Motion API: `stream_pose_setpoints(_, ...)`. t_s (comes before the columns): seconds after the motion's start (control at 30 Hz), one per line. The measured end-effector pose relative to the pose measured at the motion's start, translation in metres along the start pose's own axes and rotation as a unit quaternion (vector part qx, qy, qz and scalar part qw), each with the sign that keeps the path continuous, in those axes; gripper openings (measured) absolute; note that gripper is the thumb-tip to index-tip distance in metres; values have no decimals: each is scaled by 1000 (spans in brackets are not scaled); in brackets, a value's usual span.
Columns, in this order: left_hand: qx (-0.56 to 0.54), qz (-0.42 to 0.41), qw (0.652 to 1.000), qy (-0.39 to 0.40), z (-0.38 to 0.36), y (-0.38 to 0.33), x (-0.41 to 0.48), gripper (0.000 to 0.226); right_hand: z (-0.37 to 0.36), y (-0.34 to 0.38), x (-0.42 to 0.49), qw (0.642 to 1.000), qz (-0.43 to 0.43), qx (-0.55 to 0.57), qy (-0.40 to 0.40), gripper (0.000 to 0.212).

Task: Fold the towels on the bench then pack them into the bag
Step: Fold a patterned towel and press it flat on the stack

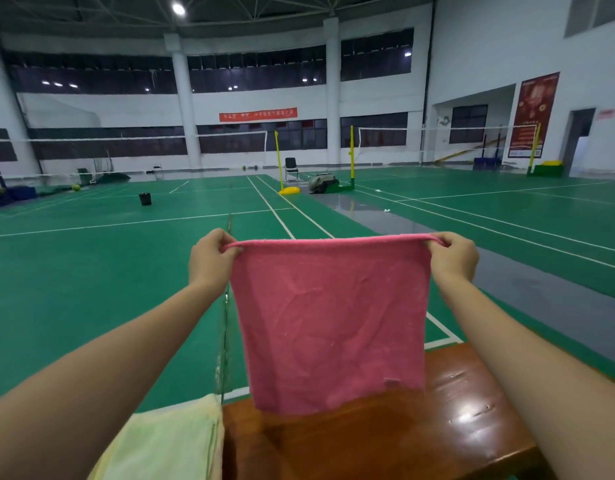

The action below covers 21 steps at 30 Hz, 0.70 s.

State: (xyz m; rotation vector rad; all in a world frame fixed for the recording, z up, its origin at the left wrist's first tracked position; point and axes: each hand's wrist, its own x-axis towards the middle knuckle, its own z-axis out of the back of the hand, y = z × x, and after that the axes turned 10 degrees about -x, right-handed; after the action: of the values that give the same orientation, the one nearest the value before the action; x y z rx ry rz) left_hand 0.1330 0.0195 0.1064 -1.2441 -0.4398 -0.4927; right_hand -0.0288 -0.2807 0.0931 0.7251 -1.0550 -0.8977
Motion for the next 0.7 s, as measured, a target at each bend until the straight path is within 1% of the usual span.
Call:
stream_pose_setpoints(0.07,-6,-10,1000,-12,-7,-5,10,13,-4,6,9,999,-14,27,-10,16)
stream_pose_setpoints(0.13,-17,-27,999,-30,-10,-10,21,11,-7,12,16,999,-9,47,-17,15)
stream_pose_setpoints(0.27,-39,-76,994,-75,-7,-22,33,7,-5,25,22,996,39,74,-23,14)
stream_pose_setpoints(0.33,-48,-79,993,-71,1,-22,26,12,0,24,16,994,65,93,-7,12)
stream_pose_setpoints(0.4,-61,-64,995,-35,11,-13,7,24,5,12,2,991,78,110,19,10)
stream_pose_setpoints(0.47,-66,-40,997,14,21,0,-20,30,14,-7,-17,988,83,122,50,9)
stream_pose_setpoints(0.53,-75,-14,995,58,30,12,-50,32,24,-28,-40,985,84,121,87,9)
stream_pose_setpoints(0.7,-46,47,982,177,53,39,-123,27,53,-84,-96,978,60,93,175,8)
